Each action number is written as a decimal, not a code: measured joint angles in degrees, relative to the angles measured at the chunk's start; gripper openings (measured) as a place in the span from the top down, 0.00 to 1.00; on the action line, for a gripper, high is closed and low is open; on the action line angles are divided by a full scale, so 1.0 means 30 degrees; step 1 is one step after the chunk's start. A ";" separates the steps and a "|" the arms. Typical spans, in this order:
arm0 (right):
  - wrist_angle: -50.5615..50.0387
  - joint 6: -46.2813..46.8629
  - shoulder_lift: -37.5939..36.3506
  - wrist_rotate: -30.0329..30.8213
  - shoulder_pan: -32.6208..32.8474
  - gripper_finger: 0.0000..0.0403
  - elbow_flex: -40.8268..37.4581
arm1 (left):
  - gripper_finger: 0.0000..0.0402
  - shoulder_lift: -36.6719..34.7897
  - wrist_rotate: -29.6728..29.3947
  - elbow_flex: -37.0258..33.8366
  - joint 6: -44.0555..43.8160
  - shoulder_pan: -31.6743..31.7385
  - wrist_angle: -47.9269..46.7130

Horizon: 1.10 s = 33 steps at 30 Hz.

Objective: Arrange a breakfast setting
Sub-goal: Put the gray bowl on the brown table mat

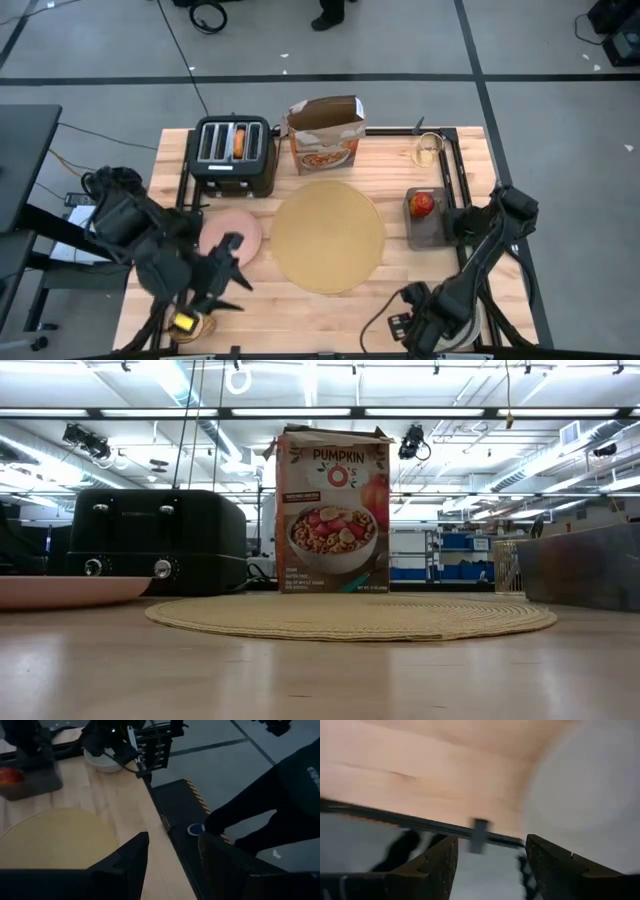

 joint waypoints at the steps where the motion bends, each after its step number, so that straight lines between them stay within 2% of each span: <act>1: -0.0314 0.0043 0.0367 -0.0471 0.0051 0.41 0.0000 | 0.55 0.0034 -0.0213 -0.0288 -0.0011 -0.0324 0.0350; 7: -0.0896 -0.0932 0.2244 -0.0934 -0.0005 0.42 -0.0022 | 0.55 0.0036 -0.0367 -0.1152 -0.0843 -0.1211 0.1741; 13: -0.0486 -0.3280 0.3646 -0.1451 -0.0476 0.50 -0.0184 | 0.55 0.0027 -0.0449 -0.1152 -0.1144 -0.1315 0.2342; 20: 0.0628 -0.4480 0.3681 -0.1952 -0.0720 0.66 -0.1313 | 0.55 0.0027 -0.0486 -0.1152 -0.0984 -0.1155 0.2471; 28: 0.1436 -0.3953 0.3552 -0.2682 -0.0725 0.96 -0.1276 | 0.55 0.0027 -0.0471 -0.1152 -0.0931 -0.1155 0.2248; 33: 0.0027 -0.5742 0.3563 -0.3048 -0.1095 0.97 0.1221 | 0.55 -0.0087 -0.0472 -0.1152 -0.1526 -0.1274 0.1569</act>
